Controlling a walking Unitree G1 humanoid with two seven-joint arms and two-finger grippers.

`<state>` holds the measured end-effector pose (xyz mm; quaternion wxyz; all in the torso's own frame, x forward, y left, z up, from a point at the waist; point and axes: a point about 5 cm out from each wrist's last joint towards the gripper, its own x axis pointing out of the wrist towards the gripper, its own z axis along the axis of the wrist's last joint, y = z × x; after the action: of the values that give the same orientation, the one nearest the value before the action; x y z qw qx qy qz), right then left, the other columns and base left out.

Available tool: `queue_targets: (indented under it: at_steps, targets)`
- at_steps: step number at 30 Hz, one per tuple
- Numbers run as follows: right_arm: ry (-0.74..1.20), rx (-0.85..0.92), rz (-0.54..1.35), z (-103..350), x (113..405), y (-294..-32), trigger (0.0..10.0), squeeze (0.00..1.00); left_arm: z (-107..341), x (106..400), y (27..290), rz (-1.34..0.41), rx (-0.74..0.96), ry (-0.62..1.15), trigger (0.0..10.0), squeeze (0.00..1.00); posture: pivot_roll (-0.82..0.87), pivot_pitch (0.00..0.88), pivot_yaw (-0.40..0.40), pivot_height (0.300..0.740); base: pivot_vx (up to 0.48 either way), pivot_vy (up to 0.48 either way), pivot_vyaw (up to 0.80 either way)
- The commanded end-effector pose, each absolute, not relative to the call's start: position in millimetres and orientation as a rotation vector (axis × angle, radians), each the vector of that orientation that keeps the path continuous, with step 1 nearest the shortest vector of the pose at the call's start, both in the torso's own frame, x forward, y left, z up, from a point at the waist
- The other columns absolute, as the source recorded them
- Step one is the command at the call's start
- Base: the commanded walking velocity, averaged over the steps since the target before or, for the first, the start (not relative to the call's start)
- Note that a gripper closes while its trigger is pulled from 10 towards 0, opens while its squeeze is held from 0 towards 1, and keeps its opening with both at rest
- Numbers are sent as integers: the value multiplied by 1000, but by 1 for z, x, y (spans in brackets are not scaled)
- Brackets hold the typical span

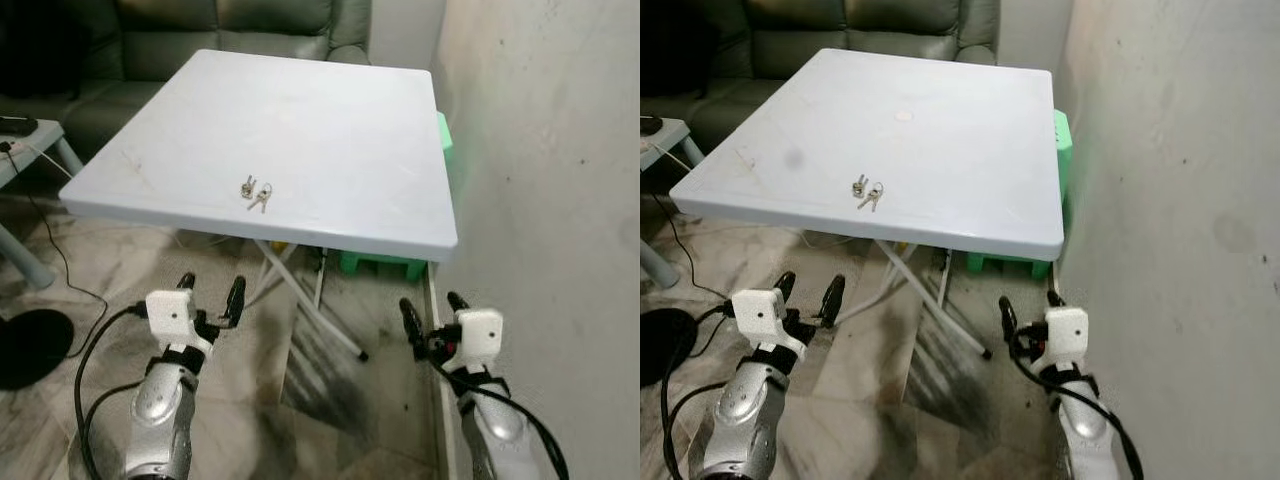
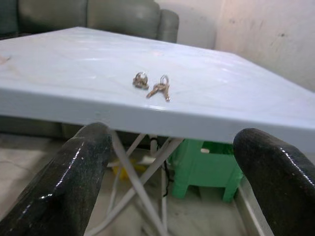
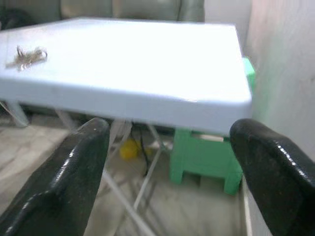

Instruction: Hang keys on a hook

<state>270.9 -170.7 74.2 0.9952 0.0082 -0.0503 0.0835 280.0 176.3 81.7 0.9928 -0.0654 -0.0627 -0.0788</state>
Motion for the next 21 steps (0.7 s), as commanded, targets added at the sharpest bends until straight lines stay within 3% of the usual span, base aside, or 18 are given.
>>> queue_targets:
  at_steps: [1, 15, 21]
  targets:
    - [-102, 21, 161, 77, 270, -172, 10000, 0, 81, 277, 179, -153, -131, -109, 10000, 0, -16, 93, -1, 740, 0, 0, 0]
    - [-91, 33, 194, 91, 272, -159, 10000, 0, 93, 277, 171, -160, -158, -69, 10000, 0, -8, 76, 0, 740, 0, 0, 0]
    - [-85, 34, 196, 92, 271, -159, 10000, 0, 92, 277, 170, -169, -152, -38, 10000, 0, -10, 71, 7, 740, 0, 382, 0]
